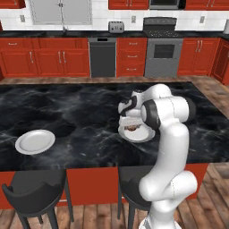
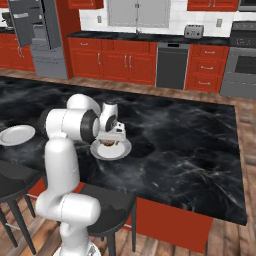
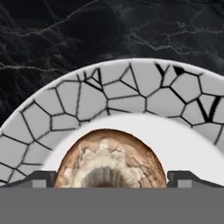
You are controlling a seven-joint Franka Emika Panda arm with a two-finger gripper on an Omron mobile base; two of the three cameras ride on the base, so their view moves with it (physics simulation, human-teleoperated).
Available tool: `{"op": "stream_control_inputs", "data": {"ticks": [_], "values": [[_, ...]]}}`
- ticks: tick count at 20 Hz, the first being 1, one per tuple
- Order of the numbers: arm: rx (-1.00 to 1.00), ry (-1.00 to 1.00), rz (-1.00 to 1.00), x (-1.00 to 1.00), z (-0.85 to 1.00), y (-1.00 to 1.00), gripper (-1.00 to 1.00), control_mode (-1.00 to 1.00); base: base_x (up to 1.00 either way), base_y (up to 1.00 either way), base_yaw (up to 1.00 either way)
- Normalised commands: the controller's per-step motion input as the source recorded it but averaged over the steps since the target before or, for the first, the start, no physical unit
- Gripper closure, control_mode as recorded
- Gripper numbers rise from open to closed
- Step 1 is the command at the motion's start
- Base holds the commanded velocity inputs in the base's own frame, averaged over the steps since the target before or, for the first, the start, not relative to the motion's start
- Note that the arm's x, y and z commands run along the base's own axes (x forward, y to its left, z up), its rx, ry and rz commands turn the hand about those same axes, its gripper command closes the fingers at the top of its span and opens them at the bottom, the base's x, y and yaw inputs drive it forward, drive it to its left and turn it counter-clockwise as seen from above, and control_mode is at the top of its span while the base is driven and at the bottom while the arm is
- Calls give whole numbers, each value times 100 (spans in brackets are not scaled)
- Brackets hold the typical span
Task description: Transport the fish and mushroom to the fridge. Place the fish on the rack containing meat and place the mushroom on the rack containing the vegetable, ensuring meats and vegetables are on different racks.
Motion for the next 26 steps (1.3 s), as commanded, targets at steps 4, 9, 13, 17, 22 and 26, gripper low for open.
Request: {"op": "stream_control_inputs", "data": {"ticks": [4, 9, 13, 17, 22, 26], "values": [[0, 13, 0, -5, -12, 0, -100, -100, 0, 0, 0], [0, 5, 0, 0, -11, 0, -100, -100, 0, 0, 0], [0, 1, 0, -19, -25, 15, 100, -100, 0, 0, 0], [0, 0, 0, -52, -23, 23, 100, -100, 0, 0, 0], [0, -7, 0, -45, 0, 8, 100, -100, 0, 0, 0], [0, -36, 0, -95, 51, 0, 100, -100, 0, 0, 0]]}}
